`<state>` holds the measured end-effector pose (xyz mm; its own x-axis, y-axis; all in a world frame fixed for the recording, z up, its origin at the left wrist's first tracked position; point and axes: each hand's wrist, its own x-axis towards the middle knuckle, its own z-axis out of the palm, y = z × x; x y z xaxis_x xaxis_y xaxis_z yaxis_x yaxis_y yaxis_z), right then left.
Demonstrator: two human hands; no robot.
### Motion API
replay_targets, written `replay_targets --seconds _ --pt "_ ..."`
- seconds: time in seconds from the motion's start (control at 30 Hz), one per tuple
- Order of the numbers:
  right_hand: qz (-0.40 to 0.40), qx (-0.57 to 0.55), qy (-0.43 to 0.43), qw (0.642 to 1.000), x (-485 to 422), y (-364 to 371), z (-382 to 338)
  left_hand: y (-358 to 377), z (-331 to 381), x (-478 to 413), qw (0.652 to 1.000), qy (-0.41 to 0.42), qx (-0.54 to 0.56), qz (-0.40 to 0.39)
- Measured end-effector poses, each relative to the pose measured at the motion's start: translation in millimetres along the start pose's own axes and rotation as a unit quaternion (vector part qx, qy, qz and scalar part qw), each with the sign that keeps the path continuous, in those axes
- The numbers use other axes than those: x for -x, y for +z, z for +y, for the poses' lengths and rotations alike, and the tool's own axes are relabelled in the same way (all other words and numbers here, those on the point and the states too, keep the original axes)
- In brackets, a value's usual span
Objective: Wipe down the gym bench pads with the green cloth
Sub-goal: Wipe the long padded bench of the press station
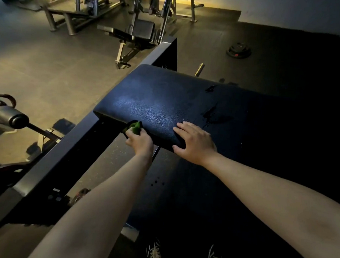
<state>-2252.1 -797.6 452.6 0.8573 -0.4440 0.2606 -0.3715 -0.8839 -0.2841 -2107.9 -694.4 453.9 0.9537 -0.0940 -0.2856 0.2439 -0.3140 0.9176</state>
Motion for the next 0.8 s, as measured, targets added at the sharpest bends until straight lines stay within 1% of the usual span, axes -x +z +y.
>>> replay_targets --seconds 0.07,0.2,0.33,0.43,0.5,0.53,0.57,0.6,0.7,0.73,0.8 --pt "0.013 0.009 -0.003 1.000 0.4 2.2 -0.4 5.6 -6.6 7.9 1.000 0.006 -0.003 -0.004" --pt "0.015 0.021 0.000 1.000 1.0 2.9 -1.9 10.3 -16.0 32.5 0.998 0.024 -0.034 -0.045" --pt "-0.014 0.005 -0.001 1.000 1.9 -3.7 -3.0 16.1 -23.2 71.1 0.992 0.055 -0.053 -0.104" --pt "-0.055 -0.037 -0.009 0.998 5.6 -12.9 -1.0 11.8 -25.8 86.8 0.982 0.063 -0.084 -0.157" --pt "-0.072 -0.076 -0.006 0.995 7.3 -18.1 2.7 4.5 -22.5 86.3 0.971 0.087 -0.106 -0.197" --pt "-0.076 -0.082 -0.004 0.994 9.6 -19.0 4.4 1.7 -24.1 82.1 0.966 0.114 -0.109 -0.203" --pt "-0.069 -0.074 -0.008 0.995 12.1 -19.7 6.2 -2.3 -23.4 77.9 0.966 0.130 -0.108 -0.194" --pt "-0.044 -0.051 -0.014 0.998 16.7 -19.1 8.2 -4.4 -26.3 71.2 0.972 0.131 -0.093 -0.173" --pt "0.054 0.001 0.010 0.998 30.6 -18.8 13.6 -12.4 -14.9 53.7 0.993 0.065 -0.037 -0.094" --pt "0.068 0.008 0.015 0.998 33.0 -19.7 13.6 -13.1 -12.4 46.0 0.995 0.050 -0.025 -0.082" --pt "0.075 0.008 0.022 0.997 38.0 -21.0 14.4 -6.1 -6.9 40.1 0.996 0.027 -0.022 -0.086"
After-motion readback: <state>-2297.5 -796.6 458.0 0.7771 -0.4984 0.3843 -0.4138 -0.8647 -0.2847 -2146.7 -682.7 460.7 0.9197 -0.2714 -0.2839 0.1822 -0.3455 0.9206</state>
